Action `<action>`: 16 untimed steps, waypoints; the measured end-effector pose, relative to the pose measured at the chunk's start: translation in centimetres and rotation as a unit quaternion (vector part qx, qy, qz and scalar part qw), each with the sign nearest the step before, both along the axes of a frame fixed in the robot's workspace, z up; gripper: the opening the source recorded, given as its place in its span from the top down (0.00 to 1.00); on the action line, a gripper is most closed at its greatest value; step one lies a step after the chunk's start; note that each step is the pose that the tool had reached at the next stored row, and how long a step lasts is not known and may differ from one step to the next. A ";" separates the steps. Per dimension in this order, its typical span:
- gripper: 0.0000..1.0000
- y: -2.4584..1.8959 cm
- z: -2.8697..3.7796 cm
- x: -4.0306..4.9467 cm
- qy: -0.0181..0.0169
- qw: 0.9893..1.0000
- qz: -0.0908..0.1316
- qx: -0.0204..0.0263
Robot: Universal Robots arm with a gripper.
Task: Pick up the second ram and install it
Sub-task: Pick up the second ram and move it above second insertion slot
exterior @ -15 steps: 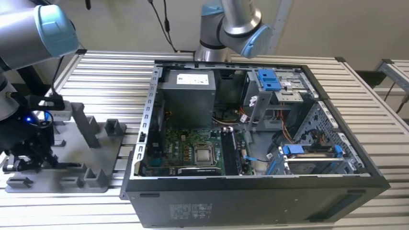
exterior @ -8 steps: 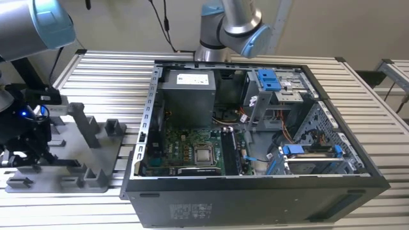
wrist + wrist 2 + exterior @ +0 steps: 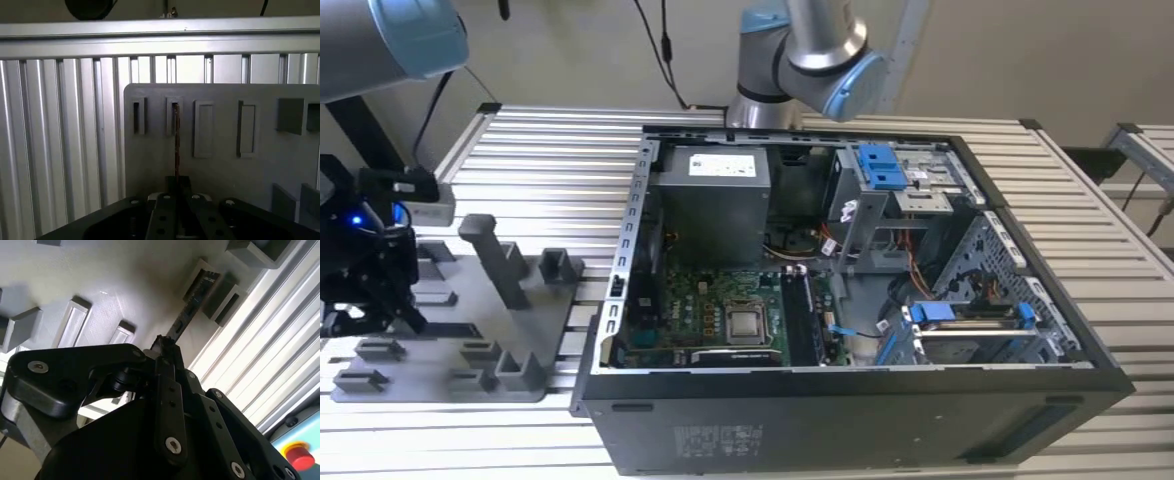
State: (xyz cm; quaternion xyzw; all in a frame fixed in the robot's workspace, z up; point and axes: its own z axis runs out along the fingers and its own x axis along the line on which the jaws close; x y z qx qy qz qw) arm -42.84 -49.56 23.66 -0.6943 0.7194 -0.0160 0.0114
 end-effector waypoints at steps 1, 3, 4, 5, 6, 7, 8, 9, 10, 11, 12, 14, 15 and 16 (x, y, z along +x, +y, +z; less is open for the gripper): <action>0.86 0.00 0.23 0.00 0.000 1.000 0.000 0.000; 0.86 0.00 0.71 0.00 0.000 1.000 0.000 0.000; 0.86 0.00 0.96 0.00 0.000 1.000 0.000 0.000; 0.86 0.00 1.21 0.00 0.000 1.000 0.000 0.000; 0.86 0.00 1.46 0.00 0.000 1.000 0.000 0.000; 0.86 0.00 1.71 0.00 0.000 1.000 0.000 0.000; 0.86 0.00 1.98 0.00 0.000 1.000 0.000 0.000; 0.86 0.00 2.21 0.00 0.000 1.000 0.000 0.000; 0.86 0.00 2.47 0.00 0.000 1.000 0.000 0.000; 0.86 0.00 2.67 0.00 0.000 1.000 0.000 0.000; 0.86 0.00 2.88 0.00 0.000 1.000 0.000 0.000; 0.86 0.00 3.27 0.00 0.000 1.000 0.000 0.000; 0.86 0.00 3.47 0.00 0.000 1.000 0.000 0.000; 0.86 0.00 3.66 0.00 0.000 1.000 0.000 0.000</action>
